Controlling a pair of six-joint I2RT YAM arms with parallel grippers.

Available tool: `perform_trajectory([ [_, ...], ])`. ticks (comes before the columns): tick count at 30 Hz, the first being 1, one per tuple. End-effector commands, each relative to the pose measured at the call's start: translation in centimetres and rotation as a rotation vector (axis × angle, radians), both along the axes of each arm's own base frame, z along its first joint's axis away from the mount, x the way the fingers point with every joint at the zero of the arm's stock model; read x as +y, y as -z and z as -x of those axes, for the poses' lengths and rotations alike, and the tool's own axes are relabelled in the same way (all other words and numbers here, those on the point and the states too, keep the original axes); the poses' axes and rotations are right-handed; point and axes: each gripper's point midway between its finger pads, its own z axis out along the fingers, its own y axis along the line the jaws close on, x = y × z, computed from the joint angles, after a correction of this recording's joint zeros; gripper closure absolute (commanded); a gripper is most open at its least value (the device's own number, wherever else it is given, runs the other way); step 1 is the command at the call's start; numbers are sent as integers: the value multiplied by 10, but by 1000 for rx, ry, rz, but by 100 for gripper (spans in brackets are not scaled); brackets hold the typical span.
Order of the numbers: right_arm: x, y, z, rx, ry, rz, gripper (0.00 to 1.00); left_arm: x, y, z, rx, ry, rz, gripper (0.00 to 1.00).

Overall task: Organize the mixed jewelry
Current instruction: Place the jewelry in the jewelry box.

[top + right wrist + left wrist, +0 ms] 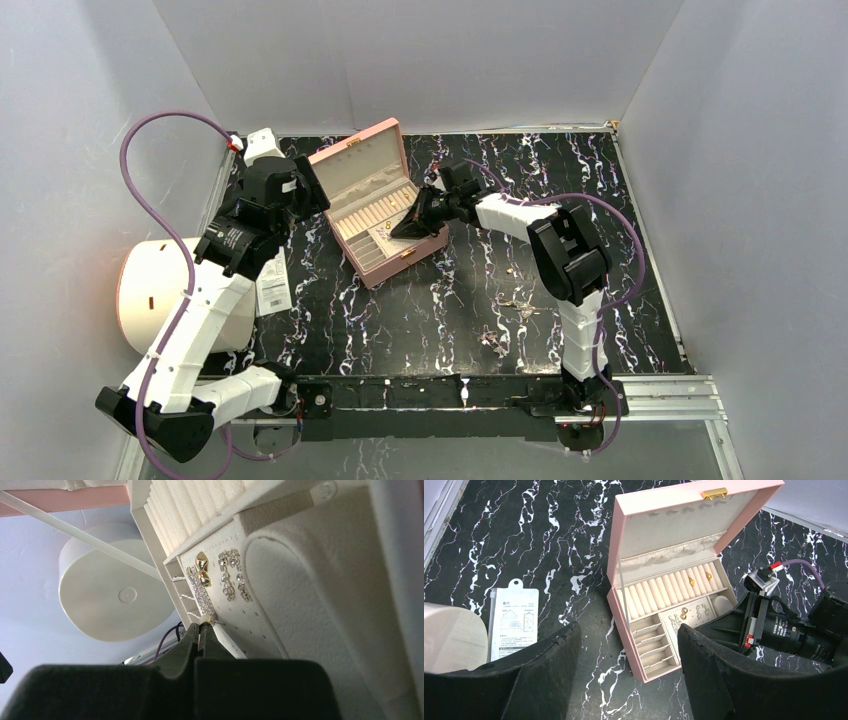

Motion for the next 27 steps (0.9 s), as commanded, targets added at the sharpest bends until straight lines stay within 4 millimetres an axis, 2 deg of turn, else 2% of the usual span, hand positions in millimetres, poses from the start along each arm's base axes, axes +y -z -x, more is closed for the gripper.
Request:
perform_trajectory([
  [1, 11, -15, -2, -36, -36, -43, 100, 4, -6, -1, -27, -17, 2, 32],
  [11, 8, -12, 3, -31, -37, -18, 100, 3, -5, -1, -26, -15, 3, 32],
  [20, -6, -2, -4, -18, 34, 68, 100, 4, -6, -1, -28, -17, 2, 32],
  [27, -15, -7, -9, -17, 79, 73, 94, 5, -6, 0, -28, -17, 1, 32],
])
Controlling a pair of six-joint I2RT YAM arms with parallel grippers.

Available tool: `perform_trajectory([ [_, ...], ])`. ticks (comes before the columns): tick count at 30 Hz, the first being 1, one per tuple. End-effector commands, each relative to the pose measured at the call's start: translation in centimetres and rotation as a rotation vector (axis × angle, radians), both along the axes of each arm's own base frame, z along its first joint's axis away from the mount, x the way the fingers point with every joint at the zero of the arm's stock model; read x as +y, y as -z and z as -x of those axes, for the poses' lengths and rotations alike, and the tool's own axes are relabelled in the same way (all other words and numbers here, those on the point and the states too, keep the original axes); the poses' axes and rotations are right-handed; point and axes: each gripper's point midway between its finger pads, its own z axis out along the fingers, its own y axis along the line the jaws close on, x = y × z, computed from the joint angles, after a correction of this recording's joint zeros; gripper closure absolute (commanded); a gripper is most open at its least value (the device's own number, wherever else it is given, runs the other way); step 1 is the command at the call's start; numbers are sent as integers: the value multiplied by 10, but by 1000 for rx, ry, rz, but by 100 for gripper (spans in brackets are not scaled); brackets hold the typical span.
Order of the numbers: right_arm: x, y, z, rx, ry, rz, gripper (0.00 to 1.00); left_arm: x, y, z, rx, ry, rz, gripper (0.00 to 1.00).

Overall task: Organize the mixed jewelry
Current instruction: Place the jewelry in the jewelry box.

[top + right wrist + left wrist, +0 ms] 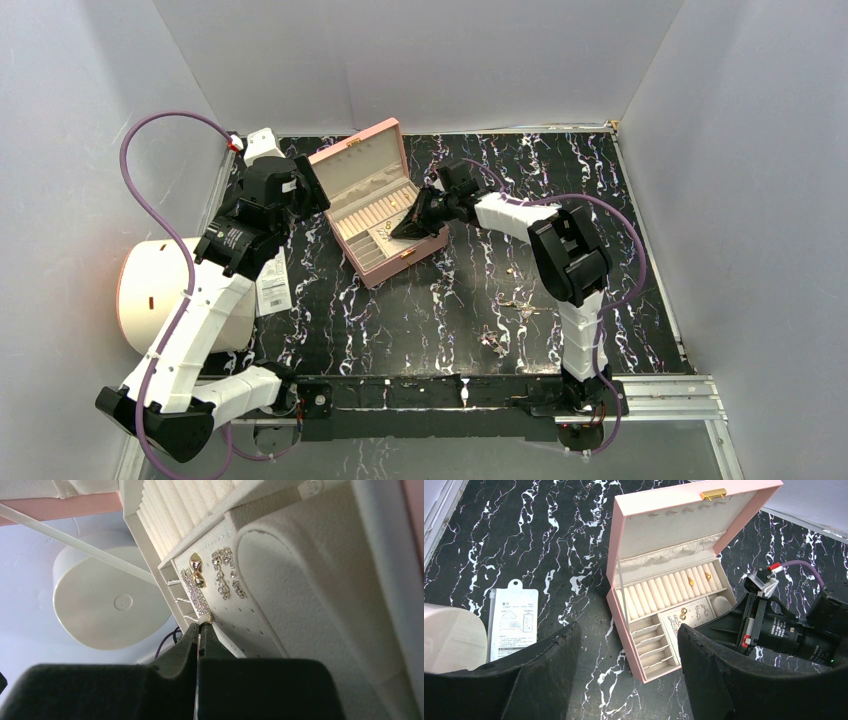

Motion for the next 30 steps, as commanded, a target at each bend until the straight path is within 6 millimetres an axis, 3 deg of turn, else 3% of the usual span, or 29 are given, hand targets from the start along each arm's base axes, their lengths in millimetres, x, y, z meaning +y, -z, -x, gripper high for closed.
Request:
perform_trajectory([
  [1, -13, -12, -8, -22, 56, 24, 94, 5, -5, 1, -24, -18, 0, 32],
  [10, -15, -14, -6, -5, 68, -2, 89, 5, -7, 2, -26, -17, 3, 32],
  [20, -17, -19, -5, -6, 81, -13, 75, 5, -7, 3, -27, -17, 5, 32],
  [30, -16, -24, -5, -32, 59, -29, 73, 5, -6, 4, -26, -17, 7, 32],
])
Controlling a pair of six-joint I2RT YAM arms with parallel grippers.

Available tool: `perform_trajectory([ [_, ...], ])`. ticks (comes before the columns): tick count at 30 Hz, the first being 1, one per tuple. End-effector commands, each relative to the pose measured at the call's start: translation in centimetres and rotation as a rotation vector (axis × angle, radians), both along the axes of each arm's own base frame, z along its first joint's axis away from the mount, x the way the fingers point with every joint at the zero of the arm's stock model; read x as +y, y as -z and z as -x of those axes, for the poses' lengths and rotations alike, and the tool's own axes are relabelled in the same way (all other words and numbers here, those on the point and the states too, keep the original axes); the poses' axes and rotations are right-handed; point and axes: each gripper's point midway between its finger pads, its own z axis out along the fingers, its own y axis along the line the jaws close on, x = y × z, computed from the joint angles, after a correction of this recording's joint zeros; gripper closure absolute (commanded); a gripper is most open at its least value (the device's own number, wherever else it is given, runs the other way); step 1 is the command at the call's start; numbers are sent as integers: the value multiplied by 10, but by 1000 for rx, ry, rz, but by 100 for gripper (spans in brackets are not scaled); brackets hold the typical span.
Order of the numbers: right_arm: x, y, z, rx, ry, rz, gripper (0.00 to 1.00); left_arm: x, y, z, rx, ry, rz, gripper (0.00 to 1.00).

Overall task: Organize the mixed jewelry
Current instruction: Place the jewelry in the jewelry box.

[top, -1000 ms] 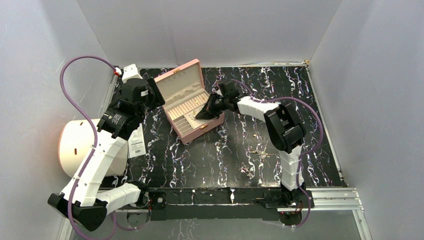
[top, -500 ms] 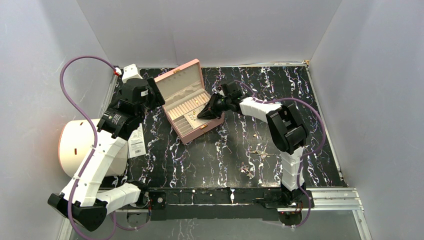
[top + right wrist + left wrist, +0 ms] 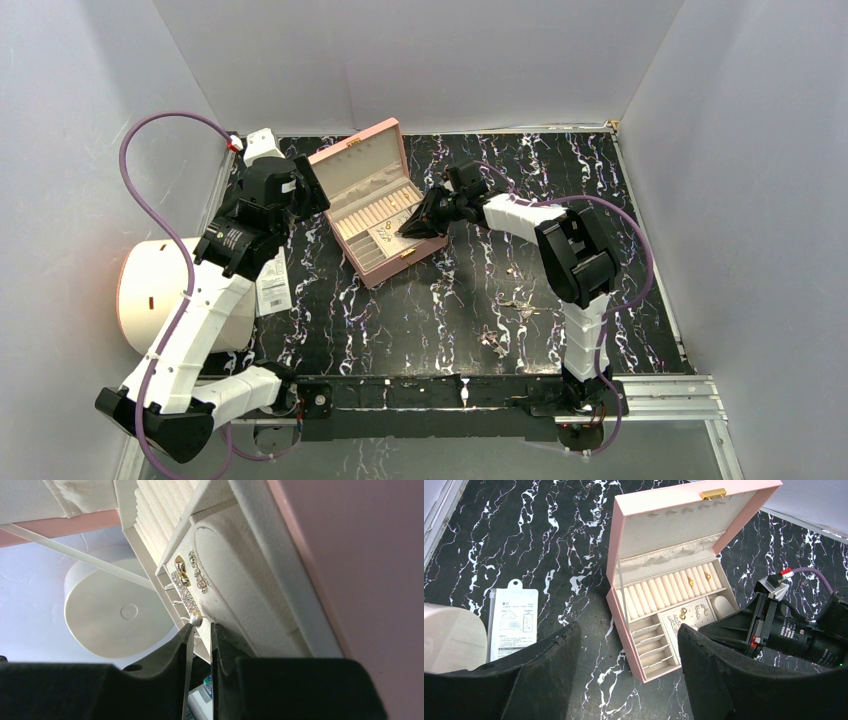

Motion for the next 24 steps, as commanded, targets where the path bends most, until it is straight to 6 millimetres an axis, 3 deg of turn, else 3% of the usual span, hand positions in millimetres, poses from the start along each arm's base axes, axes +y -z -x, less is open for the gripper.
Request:
perform_trajectory([
  [1, 1, -27, 1, -71, -17, -35, 73, 5, -6, 3, -25, -18, 6, 32],
  [12, -4, -40, -5, -164, -27, 7, 75, 3, -9, 2, -34, -14, 15, 32],
  [24, 4, -62, -30, -349, -71, 98, 71, 2, -16, -1, -48, -13, 26, 32],
])
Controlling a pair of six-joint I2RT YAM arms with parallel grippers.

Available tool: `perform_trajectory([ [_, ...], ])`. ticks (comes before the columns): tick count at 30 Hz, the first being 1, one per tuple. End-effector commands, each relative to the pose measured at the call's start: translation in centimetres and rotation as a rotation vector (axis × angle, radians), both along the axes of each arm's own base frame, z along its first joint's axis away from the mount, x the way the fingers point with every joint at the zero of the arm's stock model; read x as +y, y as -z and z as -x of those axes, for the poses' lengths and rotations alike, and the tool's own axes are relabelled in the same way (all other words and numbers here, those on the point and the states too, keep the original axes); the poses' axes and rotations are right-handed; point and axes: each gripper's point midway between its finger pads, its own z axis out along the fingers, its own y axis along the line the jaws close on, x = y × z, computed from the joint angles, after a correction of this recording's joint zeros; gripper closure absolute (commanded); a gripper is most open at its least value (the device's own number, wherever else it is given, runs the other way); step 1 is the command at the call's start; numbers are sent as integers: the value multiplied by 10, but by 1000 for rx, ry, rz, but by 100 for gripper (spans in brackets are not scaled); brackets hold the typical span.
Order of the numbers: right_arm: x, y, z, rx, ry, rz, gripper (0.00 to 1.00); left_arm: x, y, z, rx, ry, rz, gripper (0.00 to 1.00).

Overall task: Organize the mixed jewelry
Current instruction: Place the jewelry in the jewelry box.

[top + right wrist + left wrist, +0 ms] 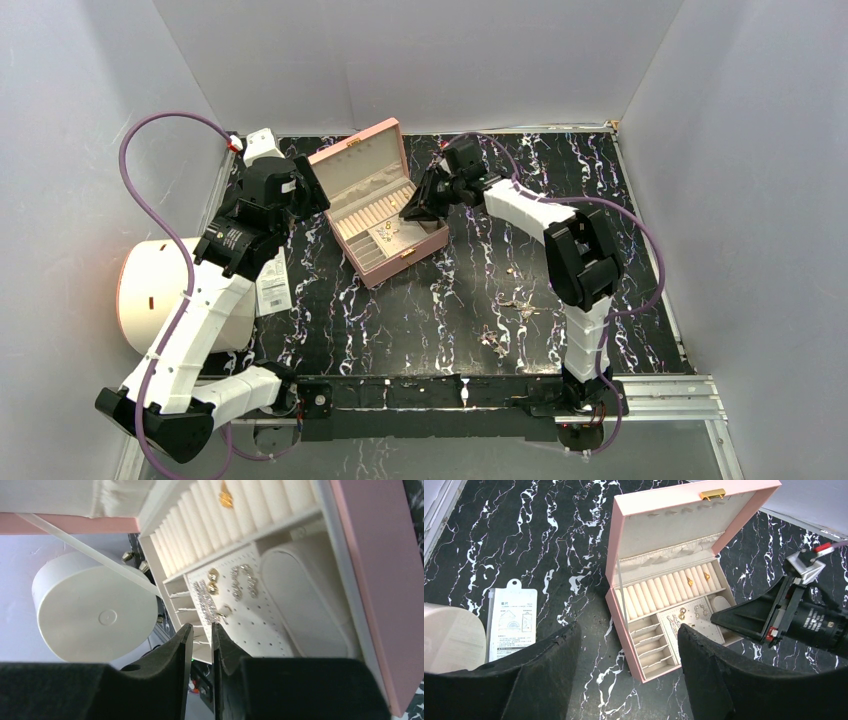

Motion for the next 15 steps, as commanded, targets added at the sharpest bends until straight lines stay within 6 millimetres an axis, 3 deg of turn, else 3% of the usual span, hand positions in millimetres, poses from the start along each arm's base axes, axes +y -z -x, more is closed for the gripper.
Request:
perform_trajectory([
  [1, 9, -34, -12, -150, -37, 20, 70, 2, -17, -1, -50, -13, 21, 32],
  [15, 24, -23, -10, -304, -96, 291, 70, 0, -16, -1, -45, -12, 36, 32],
])
